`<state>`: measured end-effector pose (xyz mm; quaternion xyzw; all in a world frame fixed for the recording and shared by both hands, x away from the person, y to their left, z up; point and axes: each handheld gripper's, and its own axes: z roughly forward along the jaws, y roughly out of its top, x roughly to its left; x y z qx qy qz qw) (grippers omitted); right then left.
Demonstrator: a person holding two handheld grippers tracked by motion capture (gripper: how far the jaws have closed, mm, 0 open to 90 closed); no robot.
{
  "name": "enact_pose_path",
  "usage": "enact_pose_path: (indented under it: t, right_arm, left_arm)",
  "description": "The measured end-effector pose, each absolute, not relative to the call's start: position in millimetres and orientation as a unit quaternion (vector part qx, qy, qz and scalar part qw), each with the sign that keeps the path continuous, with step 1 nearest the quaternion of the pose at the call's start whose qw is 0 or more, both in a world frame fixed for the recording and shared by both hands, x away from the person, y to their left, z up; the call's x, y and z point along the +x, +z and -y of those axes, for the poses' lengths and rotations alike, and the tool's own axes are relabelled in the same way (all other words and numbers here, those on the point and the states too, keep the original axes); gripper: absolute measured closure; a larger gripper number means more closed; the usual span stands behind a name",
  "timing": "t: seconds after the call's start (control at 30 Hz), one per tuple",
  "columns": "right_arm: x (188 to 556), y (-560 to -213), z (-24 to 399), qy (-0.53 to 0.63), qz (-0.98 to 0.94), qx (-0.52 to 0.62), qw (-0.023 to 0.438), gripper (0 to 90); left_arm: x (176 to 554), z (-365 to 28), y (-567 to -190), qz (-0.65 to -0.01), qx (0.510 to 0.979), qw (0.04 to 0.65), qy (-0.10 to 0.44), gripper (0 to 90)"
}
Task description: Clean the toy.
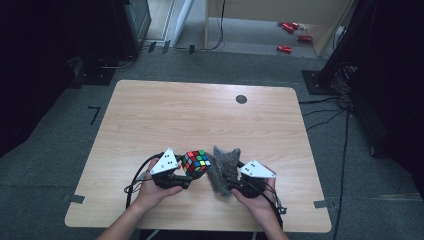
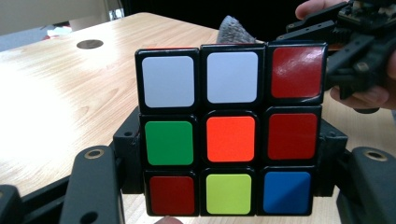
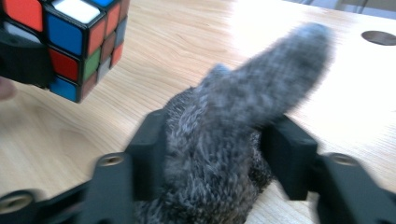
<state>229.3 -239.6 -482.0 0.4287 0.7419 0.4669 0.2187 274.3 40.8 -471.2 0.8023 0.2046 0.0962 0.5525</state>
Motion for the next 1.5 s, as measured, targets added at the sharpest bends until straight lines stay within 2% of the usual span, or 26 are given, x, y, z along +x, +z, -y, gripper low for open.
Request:
enact_pose_path:
  t: [0.07, 0.1, 0.17, 0.2, 0.27, 0.37, 0.43, 0.47, 0.53, 0.6, 0.63, 0.7, 0.8, 0.93, 1.0, 1.13, 1.17, 1.2, 1.37, 1.5]
  right_arm:
    - [229.8, -483.1, 241.6, 0.465, -0.74, 0.435, 0.215, 44.1]
    - [229.3, -485.0, 240.7, 0.458, -0.738, 0.44, 0.23, 38.2]
    - [226.5, -483.7, 239.7, 0.47, -0.729, 0.435, 0.242, 38.8]
    - [224.5, -480.7, 239.2, 0.485, -0.723, 0.429, 0.241, 41.5]
    - [219.8, -471.1, 238.2, 0.514, -0.709, 0.413, 0.251, 54.2]
    - [217.2, -463.2, 238.5, 0.539, -0.704, 0.396, 0.238, 67.4]
    - [217.5, -464.1, 237.4, 0.533, -0.716, 0.388, 0.23, 70.1]
    - [217.6, -465.7, 237.0, 0.525, -0.718, 0.39, 0.236, 67.9]
    - [217.0, -470.3, 236.4, 0.509, -0.72, 0.395, 0.26, 57.4]
    - [216.7, -473.7, 232.5, 0.48, -0.731, 0.402, 0.271, 31.6]
    - [217.9, -476.7, 229.5, 0.461, -0.744, 0.404, 0.266, 24.5]
    - [219.9, -485.1, 223.7, 0.435, -0.769, 0.405, 0.237, 20.2]
    - [222.4, -497.4, 214.5, 0.401, -0.791, 0.403, 0.225, 17.7]
    - [225.5, -510.6, 208.5, 0.361, -0.802, 0.424, 0.216, 25.1]
    - [225.6, -513.0, 208.3, 0.359, -0.803, 0.425, 0.214, 33.2]
    - [225.8, -512.7, 211.3, 0.358, -0.805, 0.421, 0.216, 58.0]
    - [226.9, -512.1, 214.0, 0.36, -0.803, 0.423, 0.213, 59.1]
    - [227.8, -511.3, 216.1, 0.364, -0.799, 0.429, 0.211, 57.1]
    - [225.4, -497.4, 224.9, 0.395, -0.776, 0.428, 0.242, 25.7]
    - [217.7, -484.4, 223.1, 0.436, -0.746, 0.418, 0.28, 19.3]
  left_arm:
    - [274.2, -41.6, -470.6, -0.209, 0.8, 0.555, 0.096, 34.5]
    - [274.2, -42.1, -470.3, -0.211, 0.799, 0.555, 0.095, 34.5]
    - [274.3, -43.2, -470.3, -0.213, 0.798, 0.556, 0.093, 34.6]
    - [274.3, -43.4, -470.7, -0.213, 0.799, 0.555, 0.093, 34.5]
    - [274.2, -43.2, -472.0, -0.211, 0.802, 0.552, 0.093, 34.5]
    - [273.8, -42.1, -472.5, -0.208, 0.803, 0.551, 0.093, 34.5]
    - [273.7, -41.7, -472.2, -0.208, 0.803, 0.551, 0.093, 34.5]
    - [273.8, -41.8, -472.1, -0.21, 0.802, 0.551, 0.092, 34.5]
    - [274.4, -42.4, -472.0, -0.214, 0.802, 0.549, 0.096, 34.6]
    - [275.5, -43.4, -472.3, -0.22, 0.802, 0.547, 0.099, 34.5]
    - [276.1, -43.7, -472.4, -0.223, 0.801, 0.546, 0.098, 34.5]
    - [276.4, -44.0, -472.4, -0.224, 0.801, 0.546, 0.099, 34.5]
    - [276.6, -43.8, -472.0, -0.222, 0.8, 0.548, 0.098, 34.5]
    - [276.9, -44.7, -471.9, -0.223, 0.8, 0.549, 0.099, 34.5]
    - [277.4, -45.3, -471.8, -0.225, 0.799, 0.549, 0.099, 34.5]
    - [277.2, -46.1, -471.6, -0.226, 0.799, 0.547, 0.102, 34.5]
    - [276.9, -46.1, -471.6, -0.227, 0.8, 0.546, 0.102, 34.5]
    - [276.8, -46.4, -471.6, -0.227, 0.8, 0.546, 0.103, 34.5]
    - [279.1, -50.9, -470.5, -0.233, 0.795, 0.55, 0.107, 34.5]
    - [281.5, -55.0, -469.7, -0.243, 0.79, 0.552, 0.111, 34.5]
